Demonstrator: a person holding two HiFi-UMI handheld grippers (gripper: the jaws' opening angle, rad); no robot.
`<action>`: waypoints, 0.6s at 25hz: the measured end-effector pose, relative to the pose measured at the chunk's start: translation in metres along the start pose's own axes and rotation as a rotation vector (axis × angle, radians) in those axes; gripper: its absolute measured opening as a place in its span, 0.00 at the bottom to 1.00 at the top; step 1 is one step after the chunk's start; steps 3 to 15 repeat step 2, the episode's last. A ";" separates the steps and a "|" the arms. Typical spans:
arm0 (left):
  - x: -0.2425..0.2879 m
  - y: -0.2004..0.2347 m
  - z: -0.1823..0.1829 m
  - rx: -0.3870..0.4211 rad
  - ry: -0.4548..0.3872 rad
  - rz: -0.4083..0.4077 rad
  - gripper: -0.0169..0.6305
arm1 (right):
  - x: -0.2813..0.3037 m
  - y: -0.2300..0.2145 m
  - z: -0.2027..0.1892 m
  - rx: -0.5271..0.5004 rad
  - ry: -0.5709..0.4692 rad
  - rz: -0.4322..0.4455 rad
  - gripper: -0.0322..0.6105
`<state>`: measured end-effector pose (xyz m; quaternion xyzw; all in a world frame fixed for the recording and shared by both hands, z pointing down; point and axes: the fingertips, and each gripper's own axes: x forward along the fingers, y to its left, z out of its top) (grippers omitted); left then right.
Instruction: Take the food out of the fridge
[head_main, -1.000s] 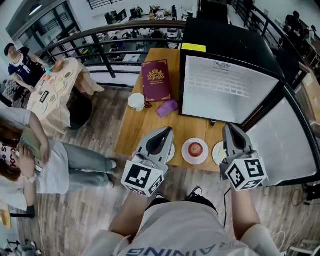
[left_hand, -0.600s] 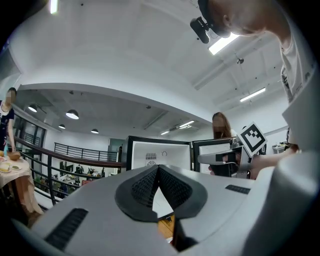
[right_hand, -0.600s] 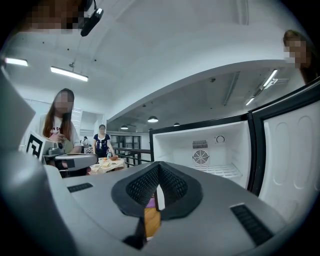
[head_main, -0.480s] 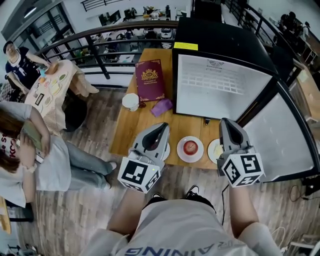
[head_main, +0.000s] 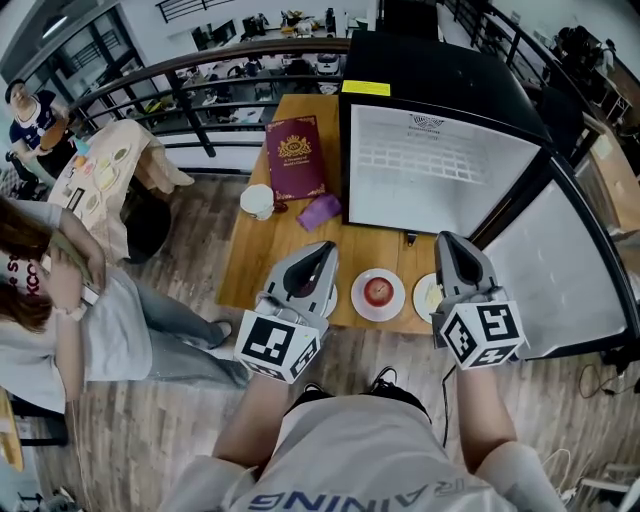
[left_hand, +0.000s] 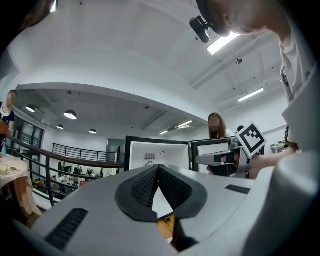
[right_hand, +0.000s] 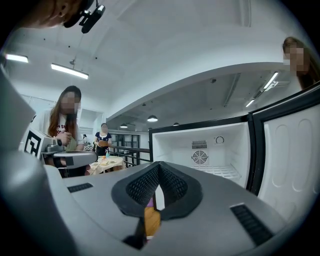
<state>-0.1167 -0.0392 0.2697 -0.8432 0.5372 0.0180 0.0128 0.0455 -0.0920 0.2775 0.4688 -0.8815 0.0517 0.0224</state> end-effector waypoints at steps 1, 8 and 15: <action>0.000 0.000 0.000 0.001 0.000 0.000 0.04 | 0.000 0.000 0.000 -0.001 -0.001 0.000 0.08; 0.000 -0.001 0.000 0.001 0.000 -0.001 0.04 | 0.000 0.000 0.001 -0.002 -0.002 -0.001 0.08; 0.000 -0.001 0.000 0.001 0.000 -0.001 0.04 | 0.000 0.000 0.001 -0.002 -0.002 -0.001 0.08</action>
